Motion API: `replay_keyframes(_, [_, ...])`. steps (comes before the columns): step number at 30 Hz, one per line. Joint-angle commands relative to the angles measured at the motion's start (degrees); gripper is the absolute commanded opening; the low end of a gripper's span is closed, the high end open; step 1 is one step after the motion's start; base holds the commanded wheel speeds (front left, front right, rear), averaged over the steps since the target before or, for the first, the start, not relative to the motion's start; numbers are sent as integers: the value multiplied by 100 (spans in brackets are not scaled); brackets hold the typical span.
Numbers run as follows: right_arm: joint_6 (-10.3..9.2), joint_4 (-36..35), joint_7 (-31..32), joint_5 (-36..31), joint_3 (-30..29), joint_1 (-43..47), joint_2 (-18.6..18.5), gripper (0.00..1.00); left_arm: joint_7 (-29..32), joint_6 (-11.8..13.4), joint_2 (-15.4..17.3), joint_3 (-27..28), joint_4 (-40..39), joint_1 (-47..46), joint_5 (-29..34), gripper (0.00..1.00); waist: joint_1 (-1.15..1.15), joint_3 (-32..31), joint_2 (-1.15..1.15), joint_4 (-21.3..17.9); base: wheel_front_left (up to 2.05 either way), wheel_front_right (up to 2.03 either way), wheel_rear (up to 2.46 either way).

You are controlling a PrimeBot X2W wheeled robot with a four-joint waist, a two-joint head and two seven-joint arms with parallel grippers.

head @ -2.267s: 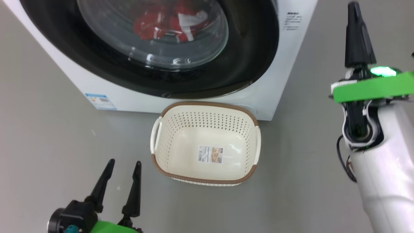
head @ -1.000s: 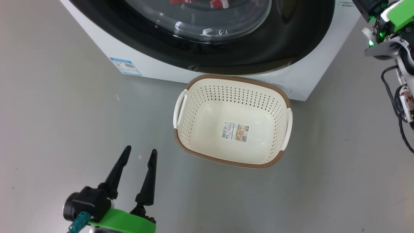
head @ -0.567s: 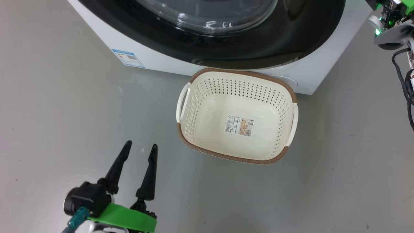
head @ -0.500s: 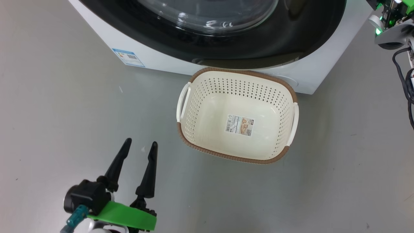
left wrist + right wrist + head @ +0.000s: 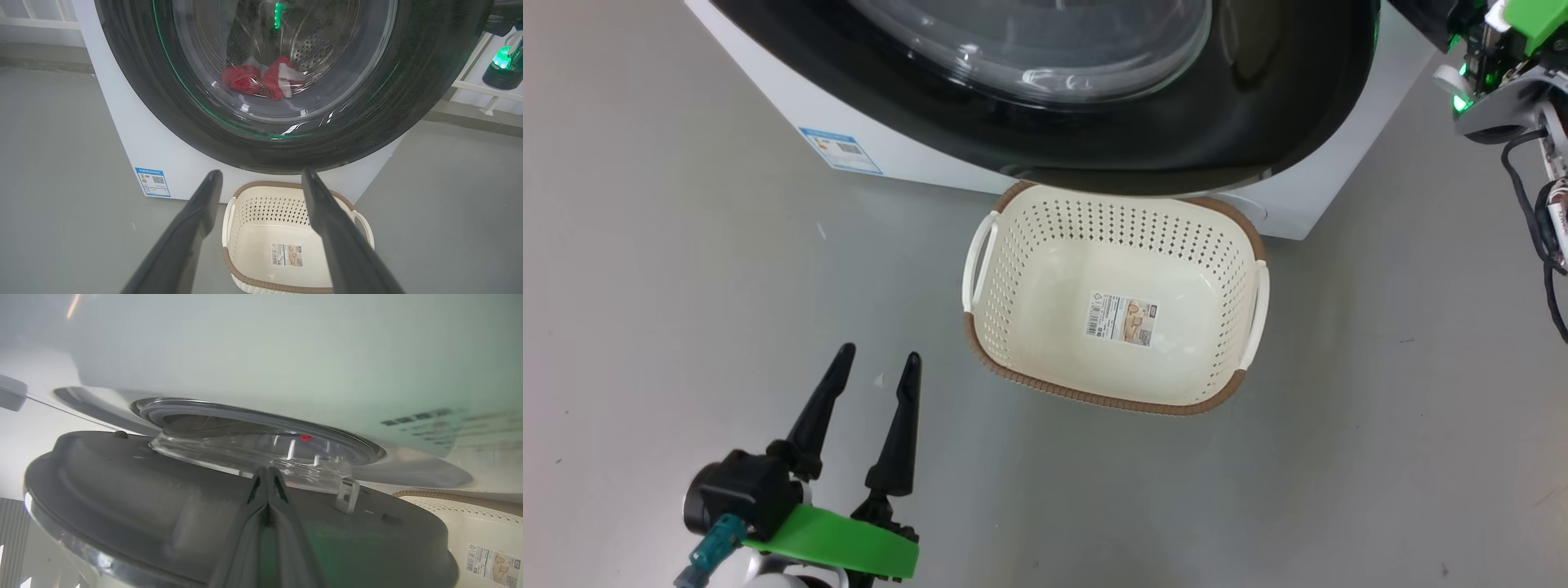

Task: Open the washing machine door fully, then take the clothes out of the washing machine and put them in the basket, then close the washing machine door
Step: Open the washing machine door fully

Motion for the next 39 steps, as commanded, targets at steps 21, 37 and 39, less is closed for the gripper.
replay_keyframes(21, [5,-1091,562,-8,361,1402,362,0,-70,-32,76,261,-102,325,92,100,0,-739,0,-78,0,0,0])
replay_keyframes(37, [5,-1829,969,-118,784,2305,663,0,-70,-32,76,305,-101,694,151,100,0,-1218,0,130,0,0,0])
replay_keyframes(39, [5,-1877,976,-116,796,2368,684,0,-70,-32,76,314,-100,715,148,100,0,-1250,0,161,0,0,0])
